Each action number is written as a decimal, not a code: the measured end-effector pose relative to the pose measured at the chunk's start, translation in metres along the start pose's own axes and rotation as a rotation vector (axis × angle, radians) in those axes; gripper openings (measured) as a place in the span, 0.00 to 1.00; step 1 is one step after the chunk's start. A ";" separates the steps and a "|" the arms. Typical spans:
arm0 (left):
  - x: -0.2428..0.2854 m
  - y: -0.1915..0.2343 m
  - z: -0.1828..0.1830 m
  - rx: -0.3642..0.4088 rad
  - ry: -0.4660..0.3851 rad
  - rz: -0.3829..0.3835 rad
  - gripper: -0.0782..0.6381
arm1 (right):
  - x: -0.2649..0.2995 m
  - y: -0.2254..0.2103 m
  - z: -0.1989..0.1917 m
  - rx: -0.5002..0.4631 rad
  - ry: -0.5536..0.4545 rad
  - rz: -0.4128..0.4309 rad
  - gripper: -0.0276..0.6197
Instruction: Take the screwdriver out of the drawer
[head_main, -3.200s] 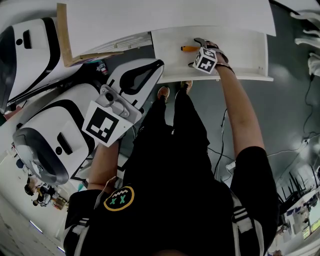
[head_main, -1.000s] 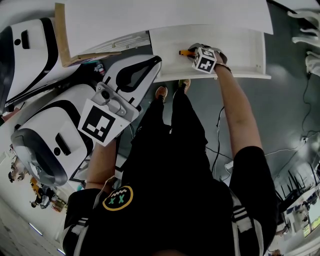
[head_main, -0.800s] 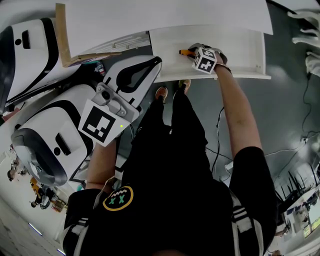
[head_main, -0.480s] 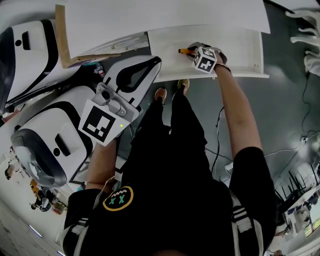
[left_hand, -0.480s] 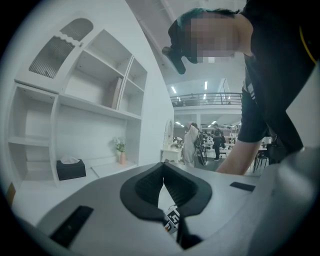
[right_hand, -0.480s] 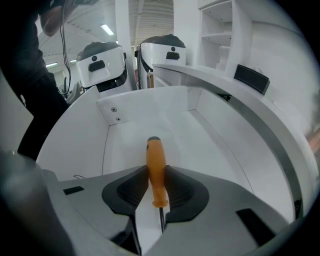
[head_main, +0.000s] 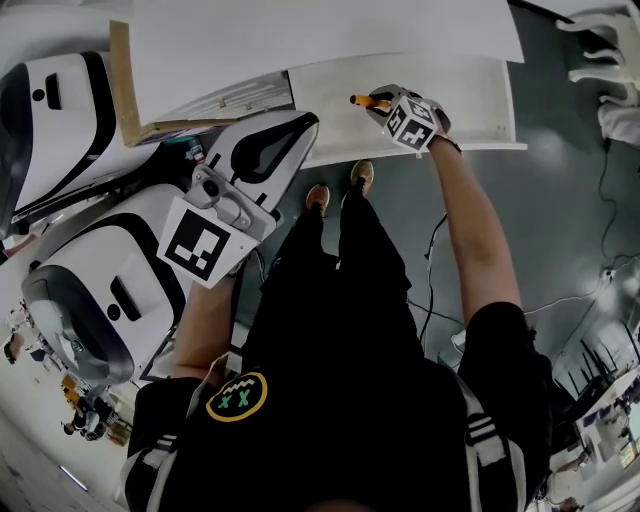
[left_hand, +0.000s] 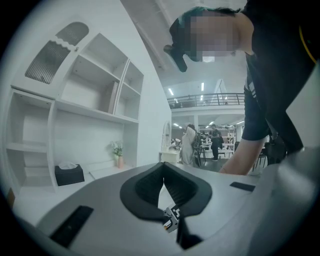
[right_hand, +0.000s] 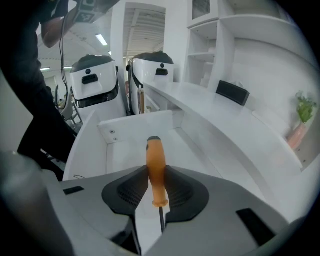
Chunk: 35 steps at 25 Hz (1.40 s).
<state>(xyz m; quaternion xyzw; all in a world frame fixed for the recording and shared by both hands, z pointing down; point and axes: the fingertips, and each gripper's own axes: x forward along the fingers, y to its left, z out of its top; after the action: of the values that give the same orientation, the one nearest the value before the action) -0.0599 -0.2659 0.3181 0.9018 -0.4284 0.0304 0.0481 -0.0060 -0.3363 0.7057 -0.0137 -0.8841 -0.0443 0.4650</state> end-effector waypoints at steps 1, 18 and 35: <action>-0.001 -0.001 0.002 0.002 -0.003 -0.001 0.13 | -0.005 -0.001 0.004 0.006 -0.015 -0.012 0.24; -0.026 -0.006 0.020 0.041 -0.039 -0.039 0.13 | -0.093 -0.001 0.083 0.090 -0.241 -0.196 0.24; -0.074 -0.016 0.036 0.121 -0.082 -0.135 0.13 | -0.199 0.040 0.187 0.142 -0.527 -0.372 0.24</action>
<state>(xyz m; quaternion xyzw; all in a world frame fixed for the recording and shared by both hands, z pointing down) -0.0938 -0.2028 0.2746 0.9304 -0.3656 0.0161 -0.0221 -0.0435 -0.2761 0.4388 0.1694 -0.9622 -0.0619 0.2040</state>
